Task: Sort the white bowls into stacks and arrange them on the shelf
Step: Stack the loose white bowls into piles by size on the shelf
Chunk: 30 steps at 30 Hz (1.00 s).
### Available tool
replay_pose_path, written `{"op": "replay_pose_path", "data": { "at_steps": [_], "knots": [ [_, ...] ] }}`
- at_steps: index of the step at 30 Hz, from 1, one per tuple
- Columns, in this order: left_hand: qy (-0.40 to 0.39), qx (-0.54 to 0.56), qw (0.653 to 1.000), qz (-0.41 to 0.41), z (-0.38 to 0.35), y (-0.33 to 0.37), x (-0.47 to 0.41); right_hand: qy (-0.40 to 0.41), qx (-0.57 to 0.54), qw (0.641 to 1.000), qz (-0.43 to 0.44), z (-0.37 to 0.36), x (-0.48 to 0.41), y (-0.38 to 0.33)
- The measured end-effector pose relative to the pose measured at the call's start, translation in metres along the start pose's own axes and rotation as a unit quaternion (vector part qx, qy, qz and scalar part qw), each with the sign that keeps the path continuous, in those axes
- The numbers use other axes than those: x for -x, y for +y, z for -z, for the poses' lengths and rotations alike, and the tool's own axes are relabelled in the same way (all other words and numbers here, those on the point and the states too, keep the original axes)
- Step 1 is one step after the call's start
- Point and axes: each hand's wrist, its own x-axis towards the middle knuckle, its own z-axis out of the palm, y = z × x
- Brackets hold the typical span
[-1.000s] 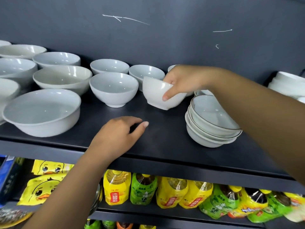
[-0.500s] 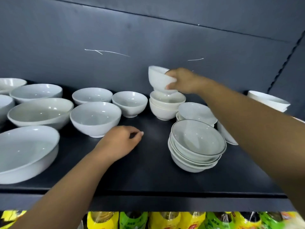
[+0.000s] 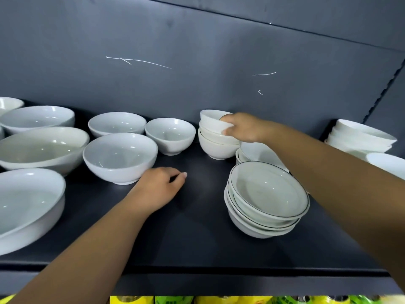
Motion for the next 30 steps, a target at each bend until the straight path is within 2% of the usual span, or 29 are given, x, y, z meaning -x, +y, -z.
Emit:
{"op": "replay_pose_path", "data": {
  "at_steps": [7,11,14,16,19,22,24,27,30],
  "knots": [
    [-0.007,0.011,1.000,-0.003,-0.001,-0.004,0.000,-0.005,-0.018,1.000,-0.007,-0.005,-0.005,0.002],
    [-0.042,-0.001,0.998,-0.046,0.000,-0.004,0.007,-0.016,0.005,1.000,-0.002,-0.001,0.001,-0.001],
    [-0.091,-0.060,0.989,-0.100,0.006,0.001,0.022,0.034,0.051,0.998,0.030,0.008,0.003,-0.019],
    [-0.103,-0.075,0.984,-0.124,0.018,0.007,0.035,0.066,0.041,0.994,0.080,0.014,0.003,-0.038],
    [-0.026,-0.083,0.986,-0.140,0.057,0.013,0.062,0.071,0.003,0.985,0.158,0.013,-0.001,-0.077],
    [0.147,-0.066,0.977,-0.143,0.105,0.007,0.094,0.065,-0.001,0.969,0.238,0.003,-0.004,-0.125],
    [0.231,-0.075,0.963,-0.119,0.133,-0.010,0.116,0.049,-0.001,0.958,0.283,-0.007,-0.005,-0.161],
    [0.277,-0.104,0.954,-0.047,0.149,-0.043,0.143,0.000,-0.008,0.947,0.321,-0.027,-0.008,-0.207],
    [0.275,-0.085,0.958,-0.010,0.140,-0.069,0.158,-0.060,-0.012,0.945,0.323,-0.048,-0.022,-0.235]
  ]
}}
